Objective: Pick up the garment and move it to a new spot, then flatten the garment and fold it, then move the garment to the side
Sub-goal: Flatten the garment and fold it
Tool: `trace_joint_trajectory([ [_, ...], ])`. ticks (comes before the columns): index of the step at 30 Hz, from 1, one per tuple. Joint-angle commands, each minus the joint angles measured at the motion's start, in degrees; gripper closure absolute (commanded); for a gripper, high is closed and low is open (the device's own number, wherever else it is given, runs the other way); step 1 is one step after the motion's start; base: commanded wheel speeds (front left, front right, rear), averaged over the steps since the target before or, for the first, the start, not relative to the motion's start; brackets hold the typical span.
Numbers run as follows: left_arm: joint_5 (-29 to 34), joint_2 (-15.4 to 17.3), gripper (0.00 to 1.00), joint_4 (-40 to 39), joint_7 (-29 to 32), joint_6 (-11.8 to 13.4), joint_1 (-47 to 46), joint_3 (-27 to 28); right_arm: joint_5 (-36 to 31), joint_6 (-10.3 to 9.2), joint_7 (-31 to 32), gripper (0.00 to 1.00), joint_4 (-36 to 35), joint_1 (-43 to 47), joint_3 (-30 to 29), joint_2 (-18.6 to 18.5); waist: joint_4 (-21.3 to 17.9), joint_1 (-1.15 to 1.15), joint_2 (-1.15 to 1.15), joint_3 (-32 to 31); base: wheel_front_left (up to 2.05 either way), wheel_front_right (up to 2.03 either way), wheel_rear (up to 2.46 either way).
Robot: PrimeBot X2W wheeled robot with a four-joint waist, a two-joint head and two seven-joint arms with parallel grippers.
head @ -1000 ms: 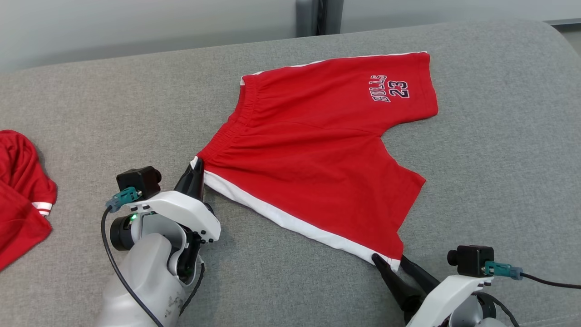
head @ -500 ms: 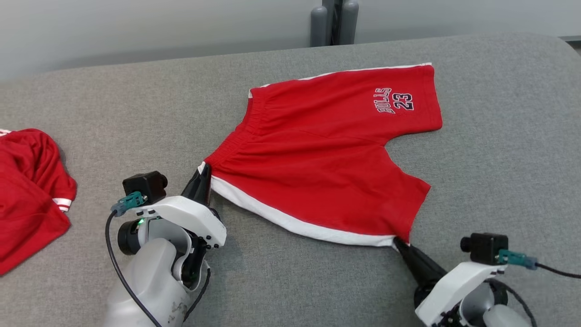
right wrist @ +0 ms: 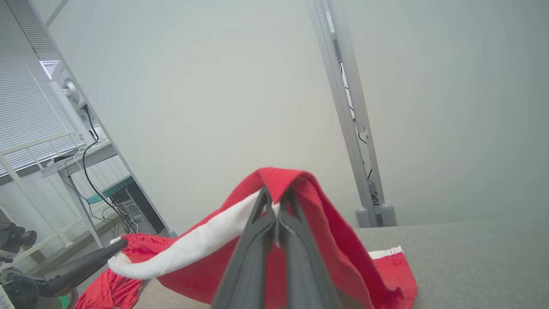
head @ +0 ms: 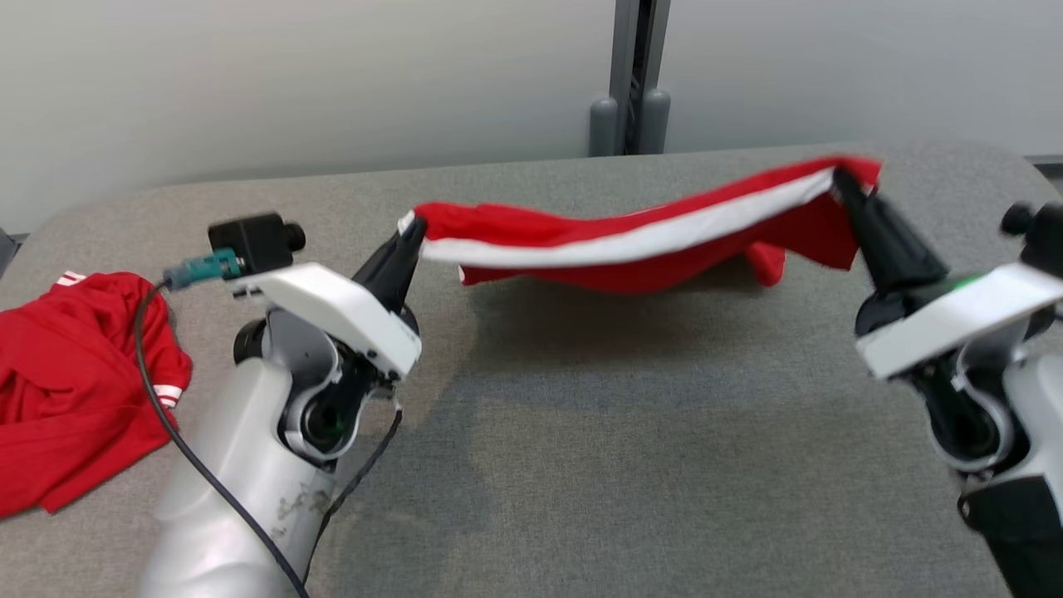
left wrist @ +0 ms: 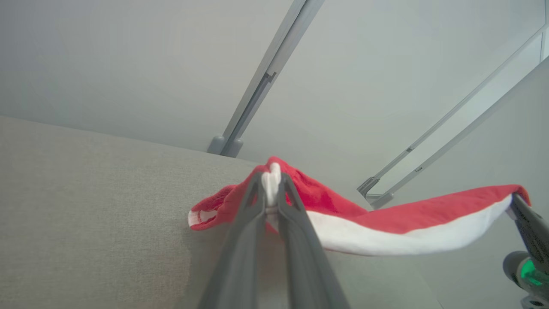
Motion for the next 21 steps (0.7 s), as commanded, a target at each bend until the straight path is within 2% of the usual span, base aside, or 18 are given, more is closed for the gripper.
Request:
trace_joint_trajectory([
  [1, -1.6, 0.3, 1.00, -2.4, 2.0, 0.8, -1.0, 0.8, -0.6, 0.00, -0.4, 1.00, -0.4, -1.8, -1.0, -0.4, 0.4, 0.00, 0.00, -1.1, 0.00, 0.00, 0.00],
  [4, -6.5, -0.2, 1.00, -8.4, 7.0, 4.4, -1.5, 3.5, -1.1, 0.00, 0.3, 1.00, -0.9, -5.7, -2.7, 0.0, 0.5, 0.00, 0.00, -2.1, 0.00, 0.00, 0.00],
  [6, -10.9, -1.1, 1.00, -12.2, 10.0, 8.3, -2.3, 6.0, -0.9, 0.00, 1.4, 1.00, -0.8, -8.0, -3.9, 0.4, 0.5, 0.00, 0.00, -2.4, 0.00, 0.00, 0.00],
  [10, -15.7, -1.6, 1.00, -18.6, 13.7, 16.1, -4.5, 8.6, -0.9, 0.00, 4.6, 1.00, -0.4, -12.4, -5.7, 0.9, 0.7, 0.00, 0.00, -2.0, 0.00, 0.00, 0.00],
  [11, -16.7, -1.8, 1.00, -21.3, 15.1, 19.4, -6.4, 9.1, -1.2, 0.00, 6.3, 1.00, -0.4, -14.8, -6.4, 1.2, 0.6, 0.00, 0.00, -0.8, 0.00, 0.00, 0.00],
  [16, -15.9, -0.5, 1.00, -23.0, 18.6, 24.4, -12.5, 9.0, -1.5, 0.00, 10.1, 1.00, 1.1, -22.2, -7.4, 1.3, 0.6, 0.00, 0.00, 4.7, 0.00, 0.00, 0.00],
  [21, -14.0, 0.8, 1.00, -20.4, 20.4, 26.2, -23.7, 8.3, -3.4, 0.00, 12.7, 1.00, 4.1, -34.3, -6.3, 1.0, 0.1, 0.00, 0.00, 14.0, 0.00, 0.00, 0.00],
])
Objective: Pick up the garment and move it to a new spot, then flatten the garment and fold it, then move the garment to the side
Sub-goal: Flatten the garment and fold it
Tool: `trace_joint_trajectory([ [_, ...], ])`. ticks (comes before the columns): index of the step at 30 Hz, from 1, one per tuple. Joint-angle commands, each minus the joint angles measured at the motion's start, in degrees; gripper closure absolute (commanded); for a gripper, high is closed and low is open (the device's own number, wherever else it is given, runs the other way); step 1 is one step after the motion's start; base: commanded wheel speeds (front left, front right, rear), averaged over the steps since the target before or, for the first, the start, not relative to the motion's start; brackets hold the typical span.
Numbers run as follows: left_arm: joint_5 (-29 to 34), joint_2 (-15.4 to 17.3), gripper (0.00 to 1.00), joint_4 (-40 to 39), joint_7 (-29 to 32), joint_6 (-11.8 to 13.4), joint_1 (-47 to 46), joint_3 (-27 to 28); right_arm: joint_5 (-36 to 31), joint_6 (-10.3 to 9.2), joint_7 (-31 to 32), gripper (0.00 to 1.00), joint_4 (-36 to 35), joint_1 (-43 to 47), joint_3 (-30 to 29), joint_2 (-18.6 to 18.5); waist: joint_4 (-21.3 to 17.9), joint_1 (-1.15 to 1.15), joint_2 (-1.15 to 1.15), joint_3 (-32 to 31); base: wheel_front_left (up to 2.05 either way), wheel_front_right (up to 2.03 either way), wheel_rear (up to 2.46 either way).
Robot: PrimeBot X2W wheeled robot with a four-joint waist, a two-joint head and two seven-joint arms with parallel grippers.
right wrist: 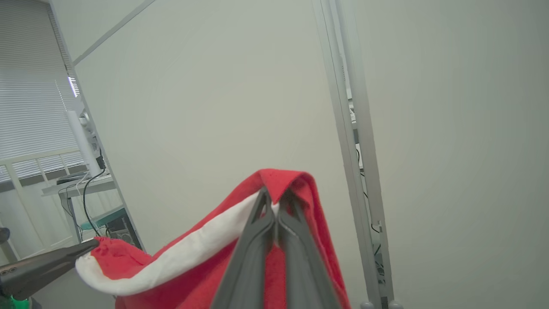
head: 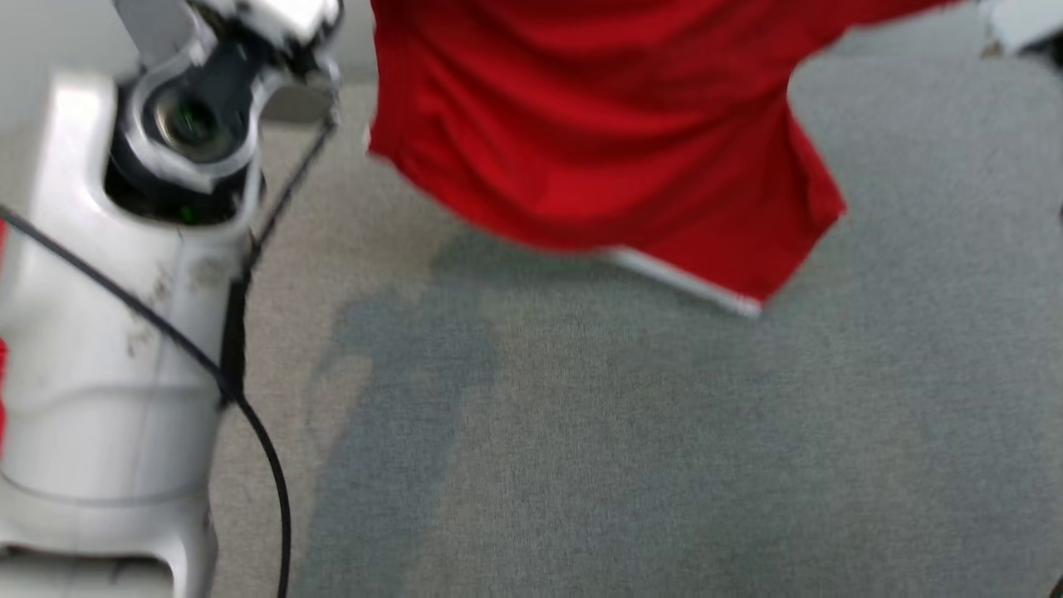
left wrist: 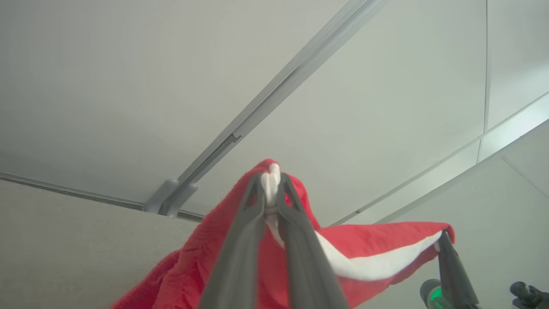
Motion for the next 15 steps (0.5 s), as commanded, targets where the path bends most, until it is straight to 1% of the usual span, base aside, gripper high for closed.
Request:
trace_joint_trajectory([
  [1, 0.9, 0.4, 1.00, 1.7, 0.0, 0.3, -4.3, -0.1, -1.0, 0.00, 0.4, 1.00, 1.4, -4.4, 0.8, -0.2, -0.5, 0.00, 0.00, 8.0, 0.00, 0.00, 0.00],
  [3, 2.2, 0.8, 1.00, 4.4, -1.0, -0.2, -10.5, 0.0, -2.2, -0.01, -0.3, 1.00, 3.3, -10.8, 2.0, -0.2, -0.8, 0.00, 0.00, 11.9, 0.00, 0.00, 0.00],
  [5, 3.6, 1.0, 1.00, 7.8, -3.2, -1.4, -16.8, 0.3, -3.5, -0.01, -2.7, 1.00, 5.9, -17.2, 2.2, 0.0, -1.1, 0.00, 0.00, 15.4, 0.00, 0.00, 0.00],
  [7, 4.4, 0.5, 1.00, 11.2, -6.2, -3.7, -22.6, 0.8, -4.7, -0.01, -6.3, 1.00, 9.1, -22.9, 2.2, 0.8, -1.5, 0.00, 0.00, 18.5, 0.00, 0.00, 0.00],
  [11, 5.5, 0.0, 1.00, 19.3, -13.4, -8.9, -30.9, 2.2, -6.8, -0.01, -13.9, 1.00, 15.4, -30.6, 4.3, 1.8, -2.1, 0.00, 0.00, 22.5, 0.00, 0.00, 0.00],
  [15, 6.1, -0.7, 1.00, 27.5, -18.5, -13.5, -34.0, 1.8, -5.4, -0.01, -18.4, 1.00, 22.3, -32.1, 6.8, 3.2, -2.2, 0.00, 0.00, 25.2, 0.00, 0.00, 0.00],
])
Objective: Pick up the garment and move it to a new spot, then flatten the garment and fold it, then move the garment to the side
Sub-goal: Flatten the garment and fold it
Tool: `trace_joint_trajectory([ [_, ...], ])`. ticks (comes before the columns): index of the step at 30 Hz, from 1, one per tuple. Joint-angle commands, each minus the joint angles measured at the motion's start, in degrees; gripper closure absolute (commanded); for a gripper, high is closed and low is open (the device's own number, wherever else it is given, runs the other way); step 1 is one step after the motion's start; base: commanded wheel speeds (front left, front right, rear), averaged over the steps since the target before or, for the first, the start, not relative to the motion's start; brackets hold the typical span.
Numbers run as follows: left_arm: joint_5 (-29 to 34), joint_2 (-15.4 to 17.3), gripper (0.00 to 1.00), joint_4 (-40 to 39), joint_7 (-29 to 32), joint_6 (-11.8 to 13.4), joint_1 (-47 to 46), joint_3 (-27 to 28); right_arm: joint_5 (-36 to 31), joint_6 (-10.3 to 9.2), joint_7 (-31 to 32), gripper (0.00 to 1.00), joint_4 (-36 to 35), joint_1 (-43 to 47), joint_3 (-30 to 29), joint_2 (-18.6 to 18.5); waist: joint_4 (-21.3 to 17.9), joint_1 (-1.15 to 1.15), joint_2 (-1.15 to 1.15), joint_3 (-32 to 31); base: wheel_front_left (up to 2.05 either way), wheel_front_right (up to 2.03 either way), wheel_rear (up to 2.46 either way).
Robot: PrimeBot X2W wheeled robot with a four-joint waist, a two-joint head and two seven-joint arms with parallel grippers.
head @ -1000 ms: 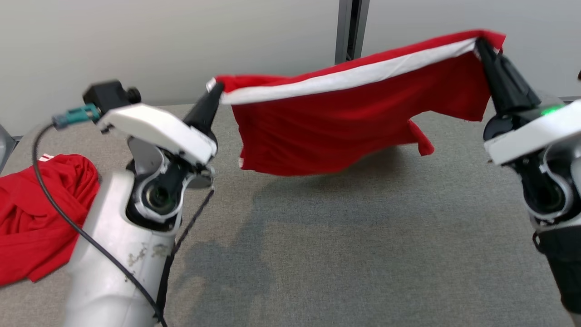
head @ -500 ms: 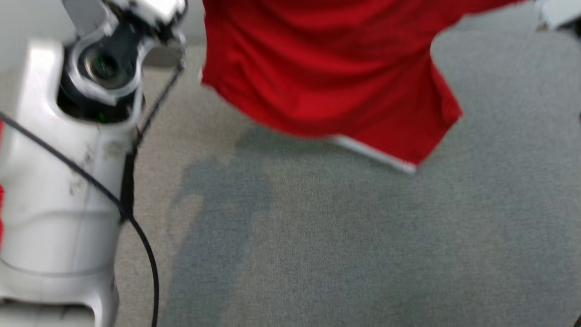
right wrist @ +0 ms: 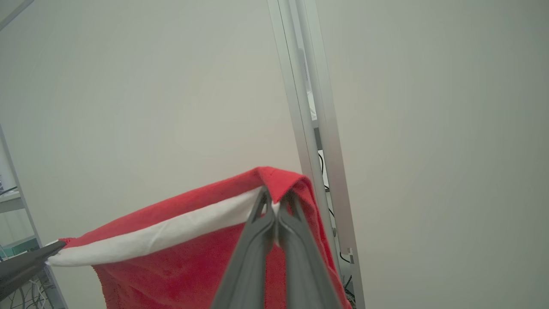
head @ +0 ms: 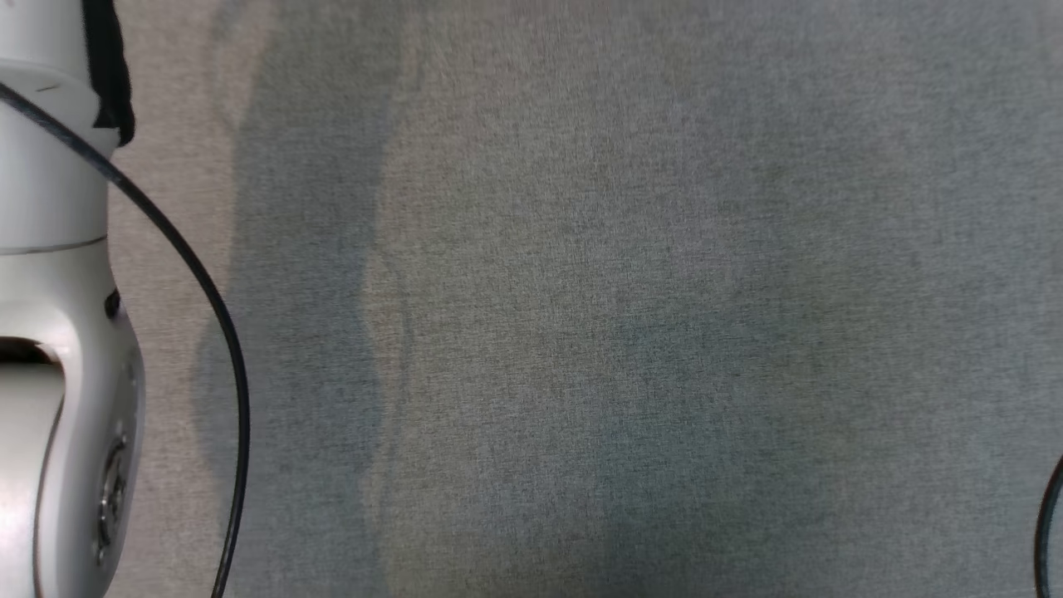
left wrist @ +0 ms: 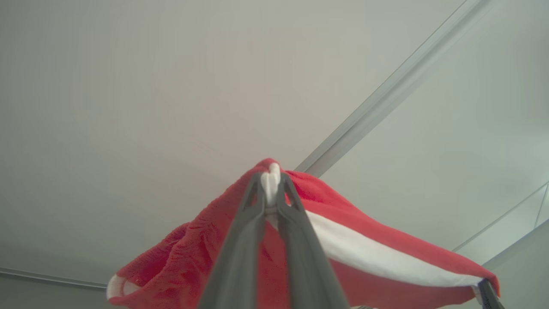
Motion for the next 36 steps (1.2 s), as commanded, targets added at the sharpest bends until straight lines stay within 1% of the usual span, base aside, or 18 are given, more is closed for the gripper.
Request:
trace_joint_trajectory([
  [1, 0.5, 0.1, 1.00, 3.0, -1.8, -1.8, -0.7, -0.4, 1.1, -0.01, -1.4, 1.00, 2.4, 0.7, 1.4, 0.6, -0.7, 0.00, 0.00, 3.8, 0.00, 0.00, 0.00],
  [5, 1.0, -0.7, 1.00, 10.8, -4.9, -5.2, 1.2, -1.6, 3.7, -0.01, -3.0, 1.00, 7.2, 3.8, 5.9, 1.7, -0.5, 0.00, 0.00, 5.6, 0.00, 0.00, 0.00],
  [6, 1.0, -0.7, 1.00, 10.8, -4.9, -5.2, 1.2, -1.6, 3.7, -0.01, -3.0, 1.00, 7.2, 3.8, 5.9, 1.7, -0.5, 0.00, 0.00, 5.6, 0.00, 0.00, 0.00],
  [8, 1.9, -0.9, 1.00, 14.2, -6.0, -6.8, 2.4, -2.9, 5.3, -0.01, -3.3, 1.00, 8.9, 5.6, 8.1, 1.8, -0.2, 0.00, 0.00, 6.0, 0.00, 0.00, 0.00],
  [13, 4.2, -1.2, 1.00, 21.2, -7.6, -10.9, 5.6, -6.6, 9.3, -0.01, -3.1, 1.00, 11.8, 10.3, 13.6, 0.7, 1.0, 0.00, 0.00, 5.7, 0.00, 0.00, 0.00],
  [15, 4.8, -1.3, 1.00, 23.6, -7.6, -12.0, 6.9, -7.8, 10.9, -0.01, -2.8, 1.00, 12.5, 11.9, 15.3, 0.0, 1.3, 0.00, 0.00, 5.0, 0.00, 0.00, 0.00],
  [24, 12.2, 0.4, 1.00, 31.8, -6.5, -14.3, 12.2, -16.5, 17.4, -0.02, 0.1, 1.00, 13.4, 17.2, 23.3, -3.0, 2.1, 0.00, 0.00, 0.7, 0.00, 0.00, 0.00],
  [31, 17.9, 1.7, 1.00, 33.9, -6.0, -15.6, 16.5, -23.6, 20.8, -0.02, 2.4, 1.00, 13.9, 21.2, 29.3, -5.6, 2.5, 0.00, 0.00, -2.8, 0.00, 0.00, 0.00],
  [36, 19.5, 2.1, 1.00, 34.5, -6.3, -16.1, 19.4, -26.5, 23.3, -0.03, 4.7, 1.00, 14.4, 24.1, 33.2, -7.0, 2.2, 0.00, 0.00, -5.4, 0.00, 0.00, 0.00],
])
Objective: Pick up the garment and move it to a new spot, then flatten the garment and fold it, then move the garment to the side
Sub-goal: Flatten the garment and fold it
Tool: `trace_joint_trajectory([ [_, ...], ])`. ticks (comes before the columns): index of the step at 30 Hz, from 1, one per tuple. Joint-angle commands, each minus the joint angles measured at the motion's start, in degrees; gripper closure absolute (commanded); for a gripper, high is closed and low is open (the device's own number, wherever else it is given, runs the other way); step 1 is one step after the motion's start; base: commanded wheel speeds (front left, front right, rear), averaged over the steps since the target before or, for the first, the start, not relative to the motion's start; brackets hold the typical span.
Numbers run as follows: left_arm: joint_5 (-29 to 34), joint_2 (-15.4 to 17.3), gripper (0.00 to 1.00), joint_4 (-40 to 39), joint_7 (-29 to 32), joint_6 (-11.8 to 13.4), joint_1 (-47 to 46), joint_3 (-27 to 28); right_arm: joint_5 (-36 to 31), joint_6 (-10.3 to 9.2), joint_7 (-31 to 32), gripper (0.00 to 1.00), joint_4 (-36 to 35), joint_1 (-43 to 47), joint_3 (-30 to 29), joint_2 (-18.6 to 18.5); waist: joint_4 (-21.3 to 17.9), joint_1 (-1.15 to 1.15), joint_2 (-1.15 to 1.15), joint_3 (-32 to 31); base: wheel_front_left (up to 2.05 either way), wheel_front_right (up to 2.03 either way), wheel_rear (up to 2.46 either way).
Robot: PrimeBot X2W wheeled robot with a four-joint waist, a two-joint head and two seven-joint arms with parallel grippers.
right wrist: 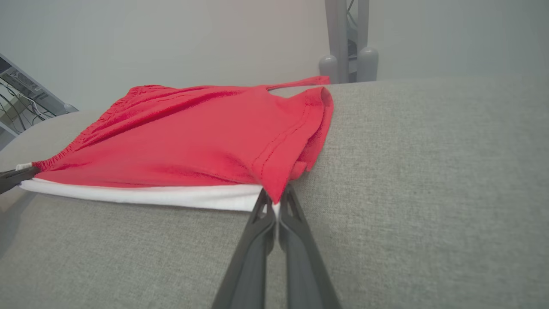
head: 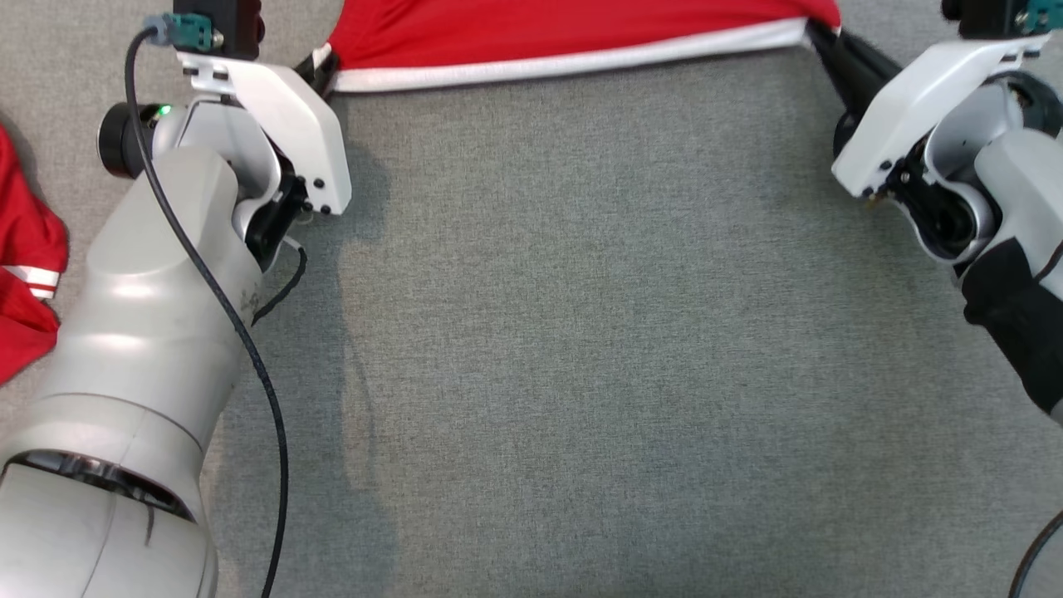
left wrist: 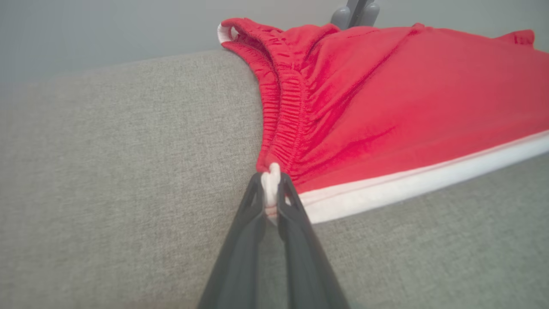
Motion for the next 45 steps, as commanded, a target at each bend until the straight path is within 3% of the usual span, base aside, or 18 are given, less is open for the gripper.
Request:
trace_joint_trajectory([
  [1, 0.3, 1.0, 1.00, 0.6, -0.4, -0.1, 1.1, -0.3, 0.9, -0.06, 0.7, 1.00, 0.5, 1.2, 0.5, -1.1, -0.3, 0.00, 0.00, -1.2, 0.00, 0.00, 0.00],
  [12, 0.1, 1.6, 1.00, 1.3, -2.4, -0.2, 7.0, -3.0, 8.1, -0.12, 8.0, 1.00, 0.0, 7.1, 5.8, -3.9, -1.7, 0.00, 0.00, -8.5, 0.00, 0.00, 0.00],
  [20, -0.7, 0.9, 1.00, -0.5, 0.7, -0.2, 12.3, -6.1, 11.7, -0.17, 12.1, 1.00, -1.2, 10.9, 8.5, -6.2, -1.5, 0.00, 0.00, -13.2, 0.00, 0.00, 0.00],
  [29, -6.6, 3.3, 1.00, -8.8, 6.6, -0.2, 22.2, -10.2, 15.1, -0.17, 16.3, 1.00, -3.7, 16.1, 11.7, -10.5, -0.6, 0.00, 0.00, -19.3, 0.00, 0.00, 0.00],
  [45, -19.1, 11.8, 1.00, -31.6, 16.2, -0.3, 40.9, -15.6, 25.4, -0.17, 28.8, 1.00, -19.2, 26.9, 14.9, -21.9, 0.1, 0.00, 0.00, -28.1, 0.00, 0.00, 0.00],
])
